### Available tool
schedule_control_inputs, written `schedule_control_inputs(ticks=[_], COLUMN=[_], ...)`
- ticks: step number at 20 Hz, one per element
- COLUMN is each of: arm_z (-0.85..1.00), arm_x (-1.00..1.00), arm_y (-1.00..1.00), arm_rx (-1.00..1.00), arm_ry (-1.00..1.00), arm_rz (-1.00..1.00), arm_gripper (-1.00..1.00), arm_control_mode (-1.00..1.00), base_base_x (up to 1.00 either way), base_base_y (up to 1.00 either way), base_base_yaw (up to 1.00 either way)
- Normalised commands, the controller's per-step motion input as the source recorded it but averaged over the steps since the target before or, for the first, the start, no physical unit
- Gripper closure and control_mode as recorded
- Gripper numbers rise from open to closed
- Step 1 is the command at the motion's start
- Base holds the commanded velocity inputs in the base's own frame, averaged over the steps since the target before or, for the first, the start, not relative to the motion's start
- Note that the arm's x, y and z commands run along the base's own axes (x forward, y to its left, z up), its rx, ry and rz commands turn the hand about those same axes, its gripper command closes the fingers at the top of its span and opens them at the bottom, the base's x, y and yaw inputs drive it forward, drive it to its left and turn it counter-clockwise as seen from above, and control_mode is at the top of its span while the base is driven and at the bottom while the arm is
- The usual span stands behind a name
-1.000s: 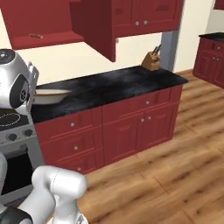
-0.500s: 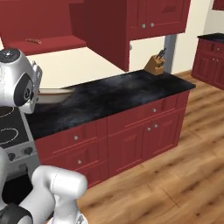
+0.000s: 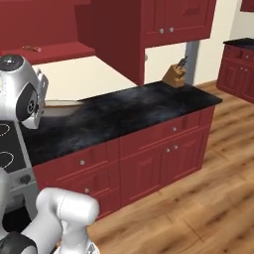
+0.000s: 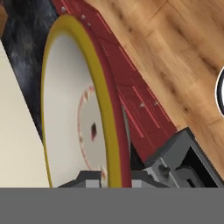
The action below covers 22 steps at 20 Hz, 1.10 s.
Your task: Pick the mug and place it in the sink. Pick the bowl and place it in the open cabinet and then close the cabinet.
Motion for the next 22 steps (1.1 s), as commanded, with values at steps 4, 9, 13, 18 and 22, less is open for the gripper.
schedule_control_inputs(ticks=[4,9,13,18,22], arm_z=[0.0,0.0,0.0,0.0,0.0], arm_x=[0.0,0.0,0.0,0.0,0.0], arm_y=[0.0,0.0,0.0,0.0,0.0], arm_rx=[0.0,0.0,0.0,0.0,0.0], arm_ry=[0.0,0.0,0.0,0.0,0.0], arm_rz=[0.0,0.0,0.0,0.0,0.0], arm_gripper=[1.0,1.0,1.0,1.0,1.0], arm_control_mode=[1.0,1.0,1.0,1.0,1.0], base_base_x=[0.78,0.59,0.74,0.89,0.89], base_base_y=[0.01,0.02,0.14,0.11,0.08], base_base_yaw=[0.0,0.02,0.05,0.04,0.04])
